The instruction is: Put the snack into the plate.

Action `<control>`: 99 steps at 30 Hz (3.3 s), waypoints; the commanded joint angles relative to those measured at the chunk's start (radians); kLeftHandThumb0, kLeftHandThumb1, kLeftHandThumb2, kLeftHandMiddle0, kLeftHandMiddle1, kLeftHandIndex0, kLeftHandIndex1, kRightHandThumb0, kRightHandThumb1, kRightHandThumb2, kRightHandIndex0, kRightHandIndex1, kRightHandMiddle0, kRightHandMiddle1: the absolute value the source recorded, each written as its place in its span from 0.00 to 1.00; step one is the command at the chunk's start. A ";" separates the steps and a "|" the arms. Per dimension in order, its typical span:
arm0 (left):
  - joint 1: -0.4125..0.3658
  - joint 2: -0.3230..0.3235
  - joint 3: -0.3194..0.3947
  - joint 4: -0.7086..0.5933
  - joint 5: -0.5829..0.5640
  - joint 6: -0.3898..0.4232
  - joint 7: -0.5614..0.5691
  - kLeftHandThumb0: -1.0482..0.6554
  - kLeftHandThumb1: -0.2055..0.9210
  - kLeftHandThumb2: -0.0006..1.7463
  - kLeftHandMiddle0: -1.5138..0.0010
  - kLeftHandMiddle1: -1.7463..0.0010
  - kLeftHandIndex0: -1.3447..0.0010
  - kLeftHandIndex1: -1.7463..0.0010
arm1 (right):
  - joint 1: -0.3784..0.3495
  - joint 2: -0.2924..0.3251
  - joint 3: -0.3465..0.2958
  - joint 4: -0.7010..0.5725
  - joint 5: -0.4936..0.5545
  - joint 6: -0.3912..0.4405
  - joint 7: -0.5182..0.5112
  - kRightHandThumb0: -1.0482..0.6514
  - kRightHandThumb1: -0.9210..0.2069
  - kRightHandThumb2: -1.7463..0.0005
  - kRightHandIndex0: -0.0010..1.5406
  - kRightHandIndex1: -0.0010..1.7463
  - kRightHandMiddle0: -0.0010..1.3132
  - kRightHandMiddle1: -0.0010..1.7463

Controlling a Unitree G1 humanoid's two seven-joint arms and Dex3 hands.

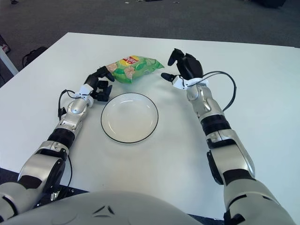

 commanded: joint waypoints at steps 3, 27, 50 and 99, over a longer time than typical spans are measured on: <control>0.131 -0.049 -0.022 0.084 0.007 -0.009 0.004 0.35 0.52 0.71 0.20 0.00 0.58 0.00 | -0.104 -0.012 0.061 0.062 -0.054 -0.069 0.036 0.19 0.19 0.58 0.07 0.74 0.00 0.74; 0.148 -0.061 -0.053 0.032 0.090 0.045 0.105 0.35 0.52 0.71 0.21 0.00 0.58 0.00 | -0.291 0.058 0.180 0.243 -0.158 -0.145 -0.047 0.12 0.09 0.68 0.00 0.43 0.00 0.60; 0.174 -0.071 -0.079 -0.031 0.107 0.077 0.135 0.34 0.51 0.72 0.20 0.00 0.57 0.00 | -0.421 0.144 0.307 0.417 -0.205 -0.143 0.092 0.02 0.00 0.77 0.00 0.00 0.00 0.20; 0.231 -0.084 -0.108 -0.162 0.153 0.132 0.183 0.34 0.49 0.73 0.18 0.00 0.56 0.00 | -0.344 0.333 0.281 0.700 -0.137 0.017 -0.269 0.60 0.72 0.18 0.50 0.79 0.53 0.99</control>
